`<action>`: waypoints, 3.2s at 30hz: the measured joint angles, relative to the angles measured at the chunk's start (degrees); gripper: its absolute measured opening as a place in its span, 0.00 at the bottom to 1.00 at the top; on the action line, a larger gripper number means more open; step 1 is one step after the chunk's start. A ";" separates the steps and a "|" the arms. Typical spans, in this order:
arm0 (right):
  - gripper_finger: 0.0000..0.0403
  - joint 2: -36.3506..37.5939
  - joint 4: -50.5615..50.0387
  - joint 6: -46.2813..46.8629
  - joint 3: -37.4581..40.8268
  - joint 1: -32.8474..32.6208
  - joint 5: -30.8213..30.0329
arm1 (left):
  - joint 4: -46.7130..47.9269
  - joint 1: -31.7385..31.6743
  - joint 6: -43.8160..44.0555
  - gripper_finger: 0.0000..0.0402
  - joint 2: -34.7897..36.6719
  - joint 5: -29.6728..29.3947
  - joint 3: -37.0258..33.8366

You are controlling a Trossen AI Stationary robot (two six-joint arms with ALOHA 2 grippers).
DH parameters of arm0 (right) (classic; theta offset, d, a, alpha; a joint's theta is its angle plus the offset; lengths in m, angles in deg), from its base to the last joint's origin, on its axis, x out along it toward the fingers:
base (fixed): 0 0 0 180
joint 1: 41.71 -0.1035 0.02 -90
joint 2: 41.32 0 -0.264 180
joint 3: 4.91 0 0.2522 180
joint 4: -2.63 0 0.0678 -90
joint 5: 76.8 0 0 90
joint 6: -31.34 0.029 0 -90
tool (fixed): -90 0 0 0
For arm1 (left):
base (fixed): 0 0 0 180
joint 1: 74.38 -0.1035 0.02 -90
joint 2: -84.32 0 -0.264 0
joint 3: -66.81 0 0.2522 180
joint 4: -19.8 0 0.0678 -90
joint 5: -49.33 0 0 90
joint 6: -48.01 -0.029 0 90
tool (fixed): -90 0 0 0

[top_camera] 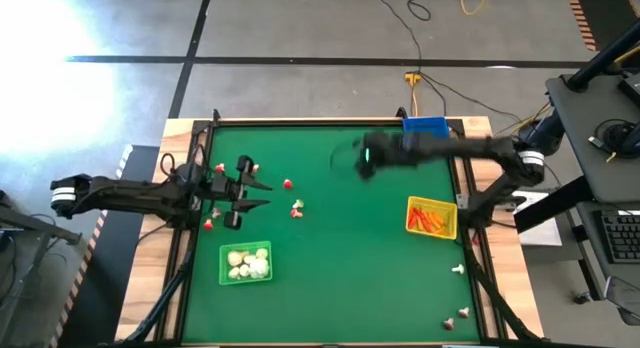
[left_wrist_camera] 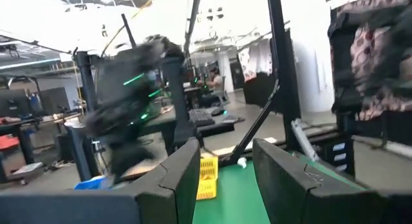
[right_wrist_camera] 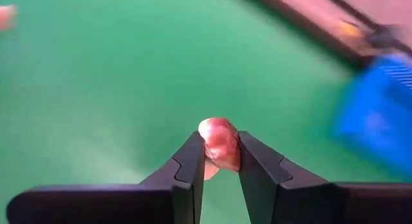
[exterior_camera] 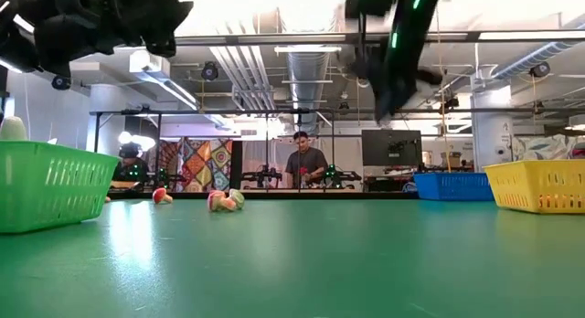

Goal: Sort produce into baskets
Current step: Put the brown mushroom into the blue bin, then put the green mushroom into the blue bin

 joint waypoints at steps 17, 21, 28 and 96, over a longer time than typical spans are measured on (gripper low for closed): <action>0.22 -7.77 10.09 -12.54 10.55 39.95 1.84 | 11.66 0.98 4.09 0.32 9.01 3.47 0.00; 0.29 -8.85 12.50 -11.58 11.11 40.78 1.62 | 11.34 1.06 3.53 0.32 9.50 3.49 0.24; 0.44 -6.61 11.26 -12.66 8.36 39.73 -0.27 | 11.47 1.09 2.39 0.32 10.11 3.47 0.57; 0.22 -26.88 63.05 -39.21 2.97 -7.97 26.11 | 18.42 1.06 3.17 0.32 3.67 -1.91 0.42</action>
